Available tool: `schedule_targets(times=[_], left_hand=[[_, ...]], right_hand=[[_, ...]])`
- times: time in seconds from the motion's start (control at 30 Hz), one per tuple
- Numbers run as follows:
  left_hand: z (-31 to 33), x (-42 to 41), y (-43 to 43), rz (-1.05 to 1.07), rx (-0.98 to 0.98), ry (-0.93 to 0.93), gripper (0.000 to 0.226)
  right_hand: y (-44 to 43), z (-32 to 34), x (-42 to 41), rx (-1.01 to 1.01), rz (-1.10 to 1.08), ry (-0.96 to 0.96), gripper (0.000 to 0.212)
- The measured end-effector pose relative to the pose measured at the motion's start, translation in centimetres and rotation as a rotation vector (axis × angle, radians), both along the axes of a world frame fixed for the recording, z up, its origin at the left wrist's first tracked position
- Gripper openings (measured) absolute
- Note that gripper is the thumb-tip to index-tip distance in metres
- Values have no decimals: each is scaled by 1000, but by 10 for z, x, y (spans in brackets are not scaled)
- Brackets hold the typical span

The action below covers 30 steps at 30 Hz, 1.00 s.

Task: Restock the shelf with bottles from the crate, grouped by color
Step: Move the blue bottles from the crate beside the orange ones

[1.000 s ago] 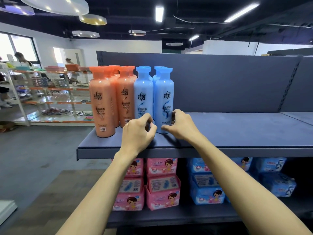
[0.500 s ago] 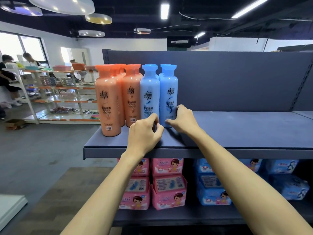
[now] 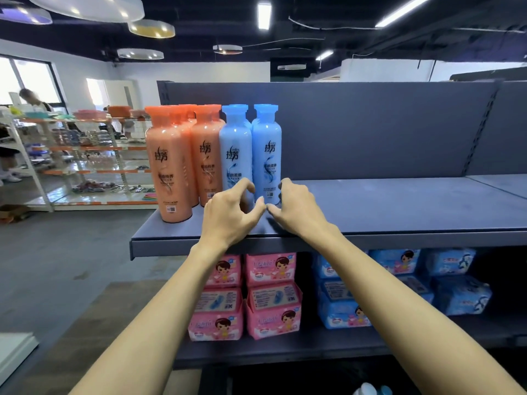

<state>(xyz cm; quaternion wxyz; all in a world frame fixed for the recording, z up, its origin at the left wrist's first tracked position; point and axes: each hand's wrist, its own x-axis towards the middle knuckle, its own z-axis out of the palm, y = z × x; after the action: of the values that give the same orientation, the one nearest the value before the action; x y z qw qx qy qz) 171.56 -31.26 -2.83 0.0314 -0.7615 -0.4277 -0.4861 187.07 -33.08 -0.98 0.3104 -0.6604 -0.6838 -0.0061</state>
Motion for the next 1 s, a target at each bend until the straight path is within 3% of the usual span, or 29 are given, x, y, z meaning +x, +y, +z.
schedule_targets(times=[0.2, 0.5, 0.73, 0.87, 1.0], left_hand=[[-1, 2, -14, -155, -30, -89, 24], [-4, 44, -40, -188, 74, 200, 42], [-23, 90, -64, -295, 228, 267, 36], [-51, 120, -83, -356, 288, 324, 33], [-101, 148, -100, -397, 145, 394, 35]], right_hand=[[-35, 0, 14, 41, 20, -28, 33], [-84, -9, 55, 52, -23, -20, 39], [-137, -37, 105, 130, -20, -62, 37], [-154, -74, 140, 45, -84, -142, 35], [-164, -119, 164, -97, -123, -195, 32]])
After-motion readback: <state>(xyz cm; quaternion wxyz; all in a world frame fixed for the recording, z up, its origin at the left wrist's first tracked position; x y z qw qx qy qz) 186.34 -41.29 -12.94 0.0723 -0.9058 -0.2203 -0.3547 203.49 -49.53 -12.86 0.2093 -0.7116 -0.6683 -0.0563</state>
